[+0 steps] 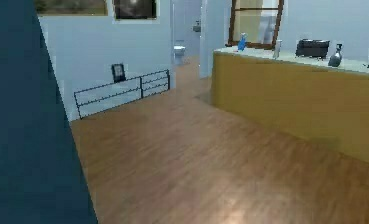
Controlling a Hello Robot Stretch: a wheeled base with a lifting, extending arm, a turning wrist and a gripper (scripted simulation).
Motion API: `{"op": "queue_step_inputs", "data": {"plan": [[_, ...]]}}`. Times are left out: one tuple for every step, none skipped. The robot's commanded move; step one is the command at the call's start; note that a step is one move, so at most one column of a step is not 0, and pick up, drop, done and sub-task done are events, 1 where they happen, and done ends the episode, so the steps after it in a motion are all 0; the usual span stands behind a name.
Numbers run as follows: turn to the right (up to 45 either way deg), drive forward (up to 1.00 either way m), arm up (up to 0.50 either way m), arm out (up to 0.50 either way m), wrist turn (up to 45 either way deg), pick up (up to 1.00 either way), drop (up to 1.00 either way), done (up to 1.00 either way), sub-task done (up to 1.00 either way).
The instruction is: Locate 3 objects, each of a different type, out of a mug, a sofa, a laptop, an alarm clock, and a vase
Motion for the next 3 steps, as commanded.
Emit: {"op": "queue_step_inputs", "data": {"plan": [[0.0,1.0,0.0,0.0,0.0,0.0,0.0,0.0,0.0],[0.0,1.0,0.0,0.0,0.0,0.0,0.0,0.0,0.0],[0.0,1.0,0.0,0.0,0.0,0.0,0.0,0.0,0.0]]}}
